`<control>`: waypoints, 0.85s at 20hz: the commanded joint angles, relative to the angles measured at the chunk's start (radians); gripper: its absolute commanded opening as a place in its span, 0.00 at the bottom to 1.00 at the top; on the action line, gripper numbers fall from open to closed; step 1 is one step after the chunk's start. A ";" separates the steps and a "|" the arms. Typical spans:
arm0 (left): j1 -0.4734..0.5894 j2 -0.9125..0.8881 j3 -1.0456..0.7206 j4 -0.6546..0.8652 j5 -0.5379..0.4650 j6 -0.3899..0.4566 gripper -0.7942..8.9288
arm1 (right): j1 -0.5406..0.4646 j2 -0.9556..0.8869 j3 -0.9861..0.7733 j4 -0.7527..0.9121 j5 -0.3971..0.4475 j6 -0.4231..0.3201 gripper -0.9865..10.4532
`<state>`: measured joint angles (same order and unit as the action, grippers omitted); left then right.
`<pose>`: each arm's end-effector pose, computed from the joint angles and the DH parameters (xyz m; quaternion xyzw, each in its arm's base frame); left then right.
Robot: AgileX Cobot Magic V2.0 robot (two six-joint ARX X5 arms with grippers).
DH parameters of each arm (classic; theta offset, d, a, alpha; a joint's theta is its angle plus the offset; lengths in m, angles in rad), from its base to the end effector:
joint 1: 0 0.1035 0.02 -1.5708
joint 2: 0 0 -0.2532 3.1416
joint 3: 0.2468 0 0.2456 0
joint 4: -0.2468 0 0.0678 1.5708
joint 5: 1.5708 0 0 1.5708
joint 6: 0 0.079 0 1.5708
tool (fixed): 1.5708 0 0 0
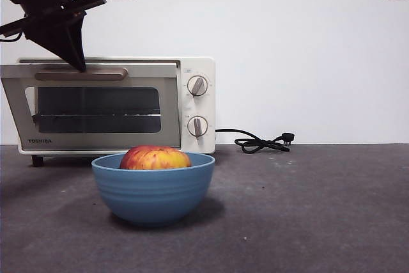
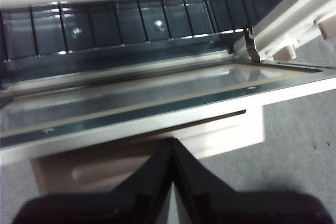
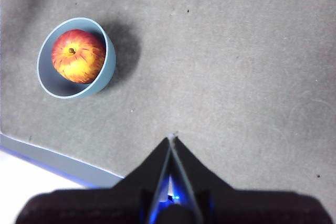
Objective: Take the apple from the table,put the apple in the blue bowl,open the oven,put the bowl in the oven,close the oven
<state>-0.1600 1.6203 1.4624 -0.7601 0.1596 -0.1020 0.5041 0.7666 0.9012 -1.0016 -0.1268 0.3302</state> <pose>0.3590 -0.0707 0.2624 -0.0450 0.4497 -0.1199 0.8839 0.1354 0.0861 0.2591 0.0641 0.4533 0.2099 0.8639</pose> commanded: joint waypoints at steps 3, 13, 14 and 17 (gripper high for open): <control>-0.012 -0.005 -0.102 0.048 -0.022 -0.030 0.07 | 0.000 -0.001 -0.011 0.006 0.004 0.008 0.09; -0.025 -0.030 -0.161 0.080 -0.023 -0.035 0.07 | 0.000 -0.001 -0.011 0.006 0.005 0.008 0.09; -0.029 -0.050 -0.190 0.110 -0.023 -0.050 0.07 | 0.000 -0.001 -0.011 0.006 0.005 0.008 0.09; -0.036 -0.122 -0.303 0.212 -0.023 -0.085 0.07 | 0.000 -0.001 -0.011 0.007 0.012 0.008 0.09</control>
<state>-0.1978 1.4738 1.1774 -0.5598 0.1669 -0.1669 0.5041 0.7670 0.9012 -1.0012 -0.1184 0.3302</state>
